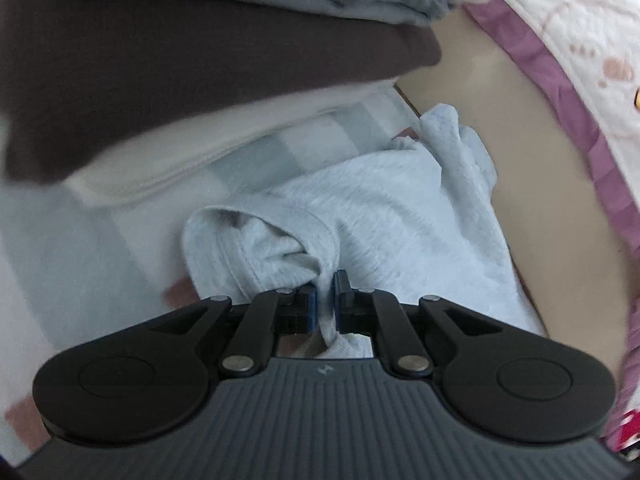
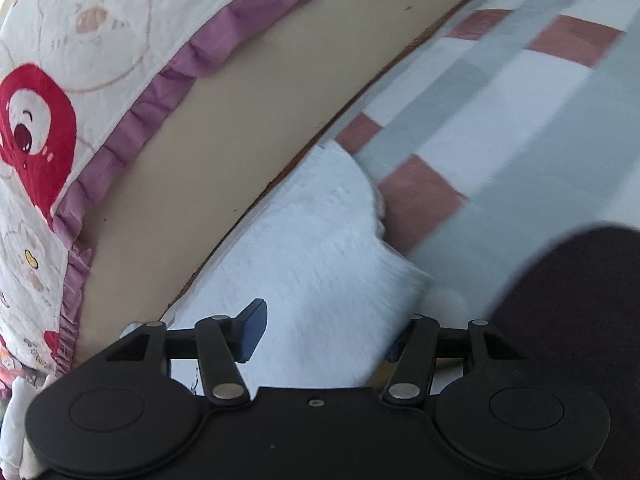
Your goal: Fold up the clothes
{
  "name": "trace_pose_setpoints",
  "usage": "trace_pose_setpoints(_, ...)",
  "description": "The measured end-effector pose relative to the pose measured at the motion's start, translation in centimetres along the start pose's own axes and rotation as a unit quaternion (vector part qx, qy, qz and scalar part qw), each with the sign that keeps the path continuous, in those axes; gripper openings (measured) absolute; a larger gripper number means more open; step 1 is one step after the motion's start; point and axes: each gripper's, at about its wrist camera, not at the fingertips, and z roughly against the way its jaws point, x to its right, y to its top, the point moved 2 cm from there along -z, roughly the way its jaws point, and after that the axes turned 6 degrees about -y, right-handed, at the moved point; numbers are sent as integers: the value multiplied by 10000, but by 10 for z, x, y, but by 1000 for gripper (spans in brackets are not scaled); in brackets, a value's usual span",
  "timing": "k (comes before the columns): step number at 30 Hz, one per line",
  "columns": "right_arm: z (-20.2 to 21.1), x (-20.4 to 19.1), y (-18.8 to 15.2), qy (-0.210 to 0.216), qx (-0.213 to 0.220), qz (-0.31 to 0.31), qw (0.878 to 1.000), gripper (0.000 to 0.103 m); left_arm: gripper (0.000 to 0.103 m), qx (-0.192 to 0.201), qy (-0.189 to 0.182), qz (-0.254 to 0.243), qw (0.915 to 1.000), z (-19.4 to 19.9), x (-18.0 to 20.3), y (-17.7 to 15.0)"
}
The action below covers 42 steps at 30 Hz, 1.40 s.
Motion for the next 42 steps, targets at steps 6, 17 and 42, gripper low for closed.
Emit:
trace_pose_setpoints(6,-11,-11,22,-109,-177,449,9988,9,5,267,144,-1012,9944,0,33,2)
trace_pose_setpoints(17,147,-50,67,642,467,378,9961,7,5,1426,-306,-2539,9562,180,123,-40)
trace_pose_setpoints(42,172,-166,216,968,175,1713,9803,7,5,2238,-593,-3840,8938,221,273,45)
